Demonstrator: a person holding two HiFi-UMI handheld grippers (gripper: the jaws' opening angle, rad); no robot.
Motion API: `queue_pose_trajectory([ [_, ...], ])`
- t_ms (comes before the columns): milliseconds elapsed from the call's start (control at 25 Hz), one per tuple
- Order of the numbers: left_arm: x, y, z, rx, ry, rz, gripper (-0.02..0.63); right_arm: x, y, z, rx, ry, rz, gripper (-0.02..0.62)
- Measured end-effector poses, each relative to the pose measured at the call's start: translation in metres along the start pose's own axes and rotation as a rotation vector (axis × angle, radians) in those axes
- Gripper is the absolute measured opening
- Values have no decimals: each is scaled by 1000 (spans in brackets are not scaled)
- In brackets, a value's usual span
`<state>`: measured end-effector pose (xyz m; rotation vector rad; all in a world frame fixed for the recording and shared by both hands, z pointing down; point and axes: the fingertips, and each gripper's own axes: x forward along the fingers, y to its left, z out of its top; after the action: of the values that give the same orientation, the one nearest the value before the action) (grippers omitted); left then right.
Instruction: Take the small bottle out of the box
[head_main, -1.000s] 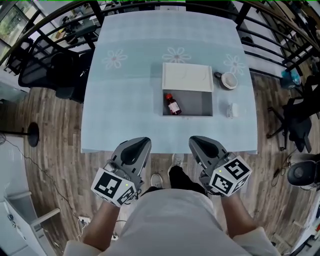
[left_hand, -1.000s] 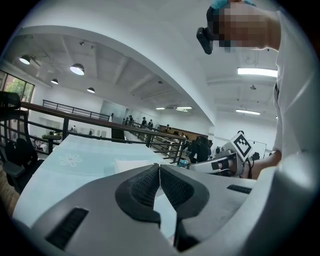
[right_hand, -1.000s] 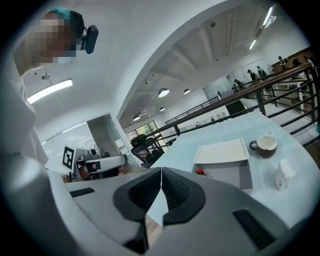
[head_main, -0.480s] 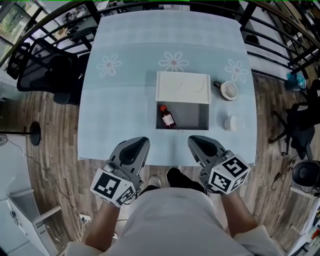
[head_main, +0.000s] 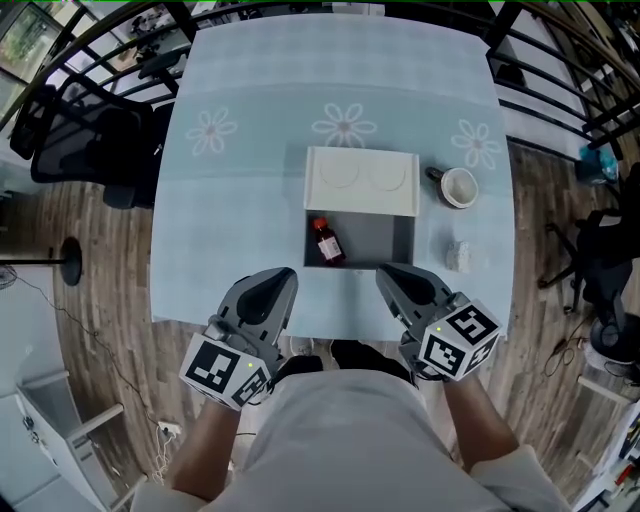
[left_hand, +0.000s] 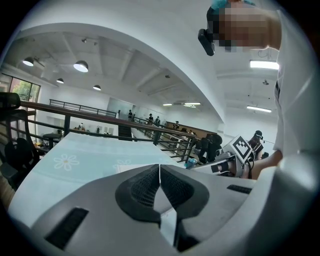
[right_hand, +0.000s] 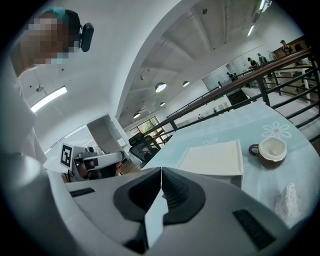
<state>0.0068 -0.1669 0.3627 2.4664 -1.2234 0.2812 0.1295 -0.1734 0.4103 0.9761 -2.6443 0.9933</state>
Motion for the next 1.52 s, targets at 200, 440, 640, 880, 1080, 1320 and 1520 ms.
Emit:
queue_pose_trajectory([
  [200,5,9,-1,-4,5,8,23,6,-7,2,7,9,-7,23],
  [440,9,24,-8,-20,15,-14,23,18,-15,0,38,2,-42,22],
  [640,8,42,-9,-23,22,-52,23,34,-13,0,34,9,-82,23],
  [880,4,70,-12,-38,35,-103,23,61,-8,3,26,23,-142,23],
  [1080,-1,95,-15,-44,49,-132,23,80,-10,1,29,42,-200,23],
  [1320,-5,114,-16,-59,44,-152,23,101,-11,-4,8,92,-246,23],
  [1520,-6,124,-20,-73,42,-162,23,120,-13,-16,-40,164,-262,23],
])
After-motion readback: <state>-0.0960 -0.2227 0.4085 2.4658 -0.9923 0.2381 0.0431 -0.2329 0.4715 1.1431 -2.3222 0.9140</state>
